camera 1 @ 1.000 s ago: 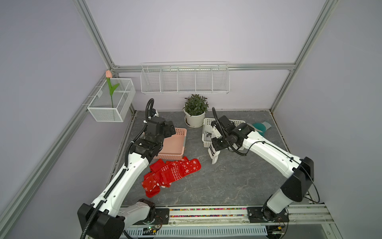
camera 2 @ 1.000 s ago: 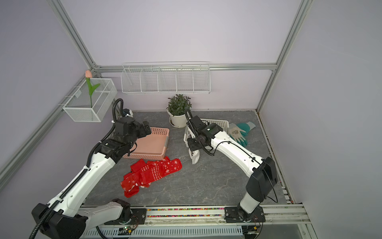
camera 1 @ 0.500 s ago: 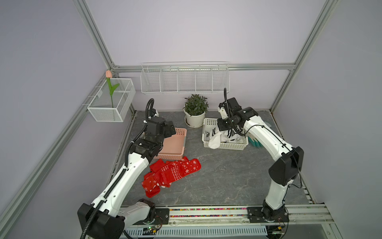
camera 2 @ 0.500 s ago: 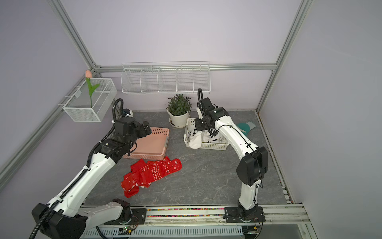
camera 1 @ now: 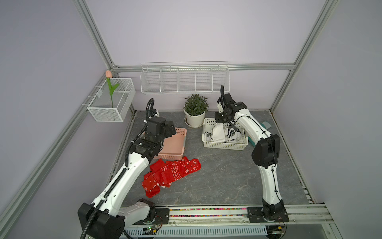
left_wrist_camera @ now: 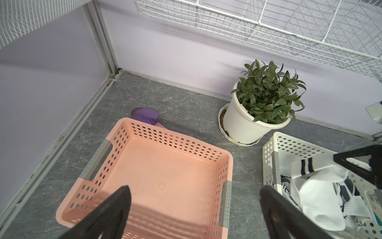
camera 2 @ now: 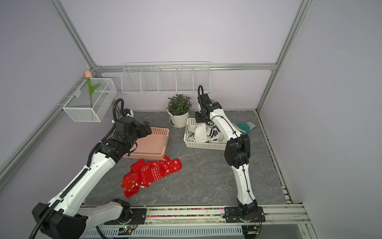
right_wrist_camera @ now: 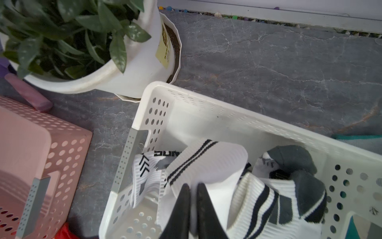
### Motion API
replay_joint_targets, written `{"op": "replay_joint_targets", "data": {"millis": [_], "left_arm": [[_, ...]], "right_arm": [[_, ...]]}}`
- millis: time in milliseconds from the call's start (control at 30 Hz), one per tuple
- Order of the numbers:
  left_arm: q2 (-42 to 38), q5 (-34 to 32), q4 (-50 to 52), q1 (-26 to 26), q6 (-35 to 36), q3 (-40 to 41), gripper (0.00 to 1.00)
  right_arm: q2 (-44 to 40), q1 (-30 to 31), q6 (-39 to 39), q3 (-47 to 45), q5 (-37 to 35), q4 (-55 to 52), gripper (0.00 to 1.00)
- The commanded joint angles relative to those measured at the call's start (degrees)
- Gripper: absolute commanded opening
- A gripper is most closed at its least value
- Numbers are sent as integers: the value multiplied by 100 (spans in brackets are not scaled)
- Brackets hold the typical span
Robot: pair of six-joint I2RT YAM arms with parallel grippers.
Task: Sort the socks into the basket by color
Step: Place the sock in the bin.
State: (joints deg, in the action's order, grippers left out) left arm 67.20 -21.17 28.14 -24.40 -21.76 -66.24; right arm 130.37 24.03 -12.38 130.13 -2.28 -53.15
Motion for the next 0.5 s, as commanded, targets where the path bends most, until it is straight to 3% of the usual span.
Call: {"op": "replay_joint_targets", "data": {"millis": [0, 267, 467], "left_arm": [[67, -10, -2, -20, 9, 50, 99], [232, 6, 221, -65, -169, -106, 99], [212, 165, 881, -235, -415, -471, 100]], "right_arm": [[331, -13, 34, 439, 67, -387, 15], [629, -20, 50, 457, 29, -421, 38], [168, -14, 41, 34, -47, -214, 43]]}}
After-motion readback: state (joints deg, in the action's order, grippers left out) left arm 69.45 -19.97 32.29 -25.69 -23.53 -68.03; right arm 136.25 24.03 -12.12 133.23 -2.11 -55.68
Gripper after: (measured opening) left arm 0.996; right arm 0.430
